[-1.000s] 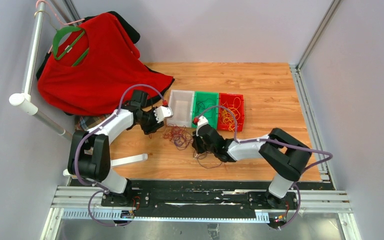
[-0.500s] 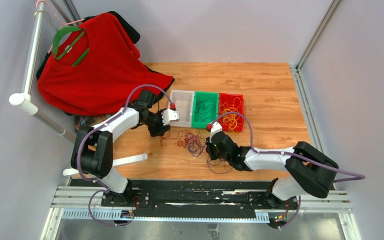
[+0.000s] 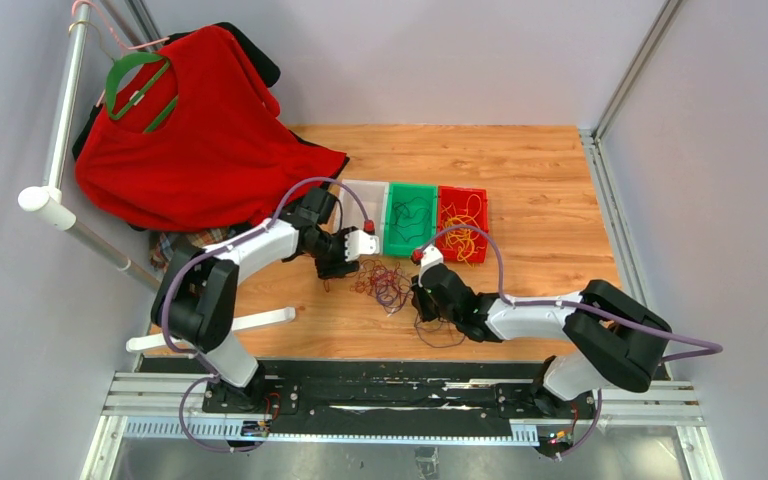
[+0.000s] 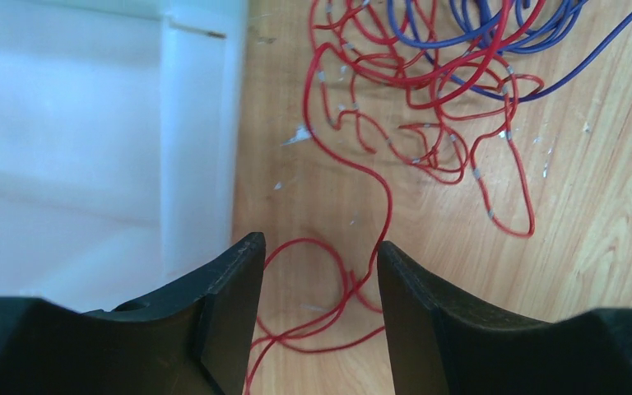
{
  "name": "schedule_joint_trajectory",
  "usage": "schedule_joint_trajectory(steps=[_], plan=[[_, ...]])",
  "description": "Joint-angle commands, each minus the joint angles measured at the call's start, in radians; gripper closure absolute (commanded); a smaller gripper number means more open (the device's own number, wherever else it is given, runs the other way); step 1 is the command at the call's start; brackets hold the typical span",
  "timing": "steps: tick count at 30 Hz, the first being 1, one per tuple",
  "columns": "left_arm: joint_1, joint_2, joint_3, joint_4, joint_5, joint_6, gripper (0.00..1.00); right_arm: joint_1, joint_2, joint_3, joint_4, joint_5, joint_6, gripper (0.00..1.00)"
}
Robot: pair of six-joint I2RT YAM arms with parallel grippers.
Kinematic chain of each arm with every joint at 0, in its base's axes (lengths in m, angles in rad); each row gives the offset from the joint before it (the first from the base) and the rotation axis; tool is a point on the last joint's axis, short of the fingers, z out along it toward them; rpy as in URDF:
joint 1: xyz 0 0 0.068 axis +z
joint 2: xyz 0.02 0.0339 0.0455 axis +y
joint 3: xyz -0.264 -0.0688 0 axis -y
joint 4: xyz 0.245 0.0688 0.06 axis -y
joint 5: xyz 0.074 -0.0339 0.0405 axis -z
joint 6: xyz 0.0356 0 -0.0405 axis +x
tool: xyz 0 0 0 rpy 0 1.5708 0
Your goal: Untangle the cables
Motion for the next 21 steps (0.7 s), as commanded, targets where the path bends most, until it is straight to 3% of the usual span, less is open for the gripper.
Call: schedule_joint_trajectory(steps=[1,5,8,11,13,14,21], plan=[[-0.045,0.058,0.008,0.029,-0.017,0.015,0.43,-0.014,-0.018,-0.025,0.000,0.029,0.016,0.99],[-0.066,0.092,0.031,0.026,-0.050,0.013,0.46,-0.016,-0.027,-0.030,0.002,0.036,0.020,0.99],[-0.068,0.120,0.033,0.069,-0.121,-0.008,0.54,-0.018,-0.033,-0.037,0.006,0.039,0.024,0.99],[-0.067,0.136,0.032,0.076,-0.174,-0.023,0.71,-0.020,-0.047,-0.048,0.008,0.044,0.027,0.99],[-0.067,0.115,0.016,0.093,-0.197,-0.035,0.92,-0.025,-0.061,-0.060,0.008,0.047,0.030,0.99],[-0.066,0.096,0.013,0.092,-0.208,-0.041,0.97,-0.029,-0.072,-0.067,0.008,0.047,0.032,0.99],[-0.047,-0.134,0.069,-0.090,-0.198,-0.062,0.99,-0.053,-0.132,-0.114,0.006,0.048,0.038,0.99]])
